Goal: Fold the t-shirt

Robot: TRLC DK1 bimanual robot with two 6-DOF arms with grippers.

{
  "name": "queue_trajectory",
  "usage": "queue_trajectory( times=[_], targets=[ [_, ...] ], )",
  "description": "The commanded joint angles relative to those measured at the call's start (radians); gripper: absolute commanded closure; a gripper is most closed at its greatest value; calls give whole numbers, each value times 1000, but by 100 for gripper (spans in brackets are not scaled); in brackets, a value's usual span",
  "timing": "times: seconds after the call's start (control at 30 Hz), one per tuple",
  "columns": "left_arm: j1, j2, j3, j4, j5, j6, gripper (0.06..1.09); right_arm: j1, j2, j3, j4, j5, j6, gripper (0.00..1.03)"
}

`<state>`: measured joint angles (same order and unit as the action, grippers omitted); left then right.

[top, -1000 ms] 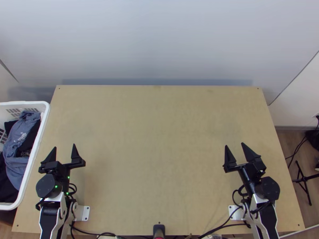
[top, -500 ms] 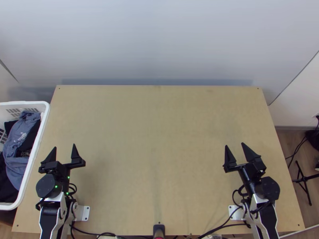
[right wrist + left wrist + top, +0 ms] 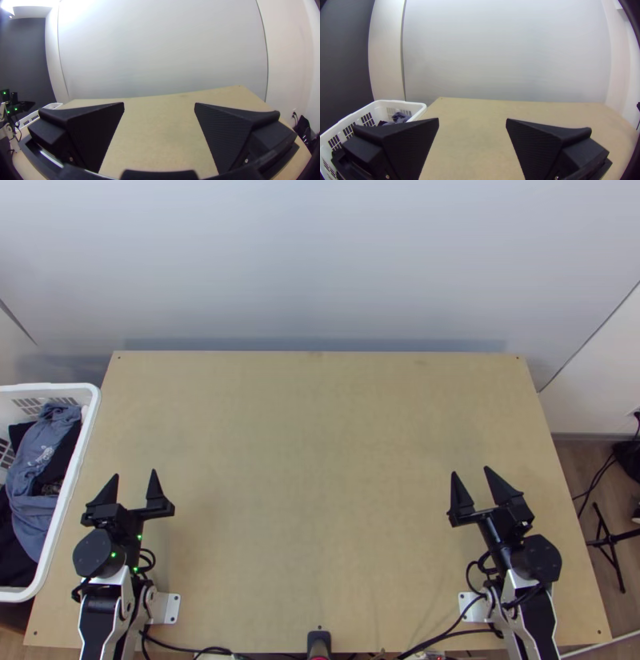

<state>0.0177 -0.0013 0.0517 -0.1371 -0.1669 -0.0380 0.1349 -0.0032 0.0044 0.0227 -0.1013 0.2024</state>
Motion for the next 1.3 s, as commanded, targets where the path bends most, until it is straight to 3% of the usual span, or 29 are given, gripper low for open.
queue_trajectory(
  times=[0.0, 0.17, 0.27, 0.37, 0.5, 0.67, 0.77, 1.1, 1.27],
  targets=[
    [-5, 0, 2, -7, 33, -7, 10, 0, 0, 0, 0, 2, 0, 5],
    [-7, 0, 2, -7, 35, -7, 10, 0, 0, 0, 0, 2, 2, 5],
    [-5, 0, 0, -1, 33, -11, 10, 28, 0, 0, 0, 2, 144, 5],
    [-5, 0, 0, -7, 33, -10, 10, 75, 0, 0, 0, 2, 221, 5],
    [-4, 0, 2, -7, 33, -7, 10, 198, 0, 0, 2, 2, 131, 5],
    [-5, 0, 0, -6, 33, -126, 10, 241, -1, 0, 2, 0, 157, 5],
    [-4, 0, 0, -7, 33, -115, 10, 275, 0, 0, 0, 3, 152, 5],
    [8, 1, 2, -9, 32, -102, 10, 290, -1, 0, 2, 5, 163, 5],
    [18, 0, 2, -9, 33, -95, 10, 232, -3, 14, -1, 74, 143, 5]
  ],
)
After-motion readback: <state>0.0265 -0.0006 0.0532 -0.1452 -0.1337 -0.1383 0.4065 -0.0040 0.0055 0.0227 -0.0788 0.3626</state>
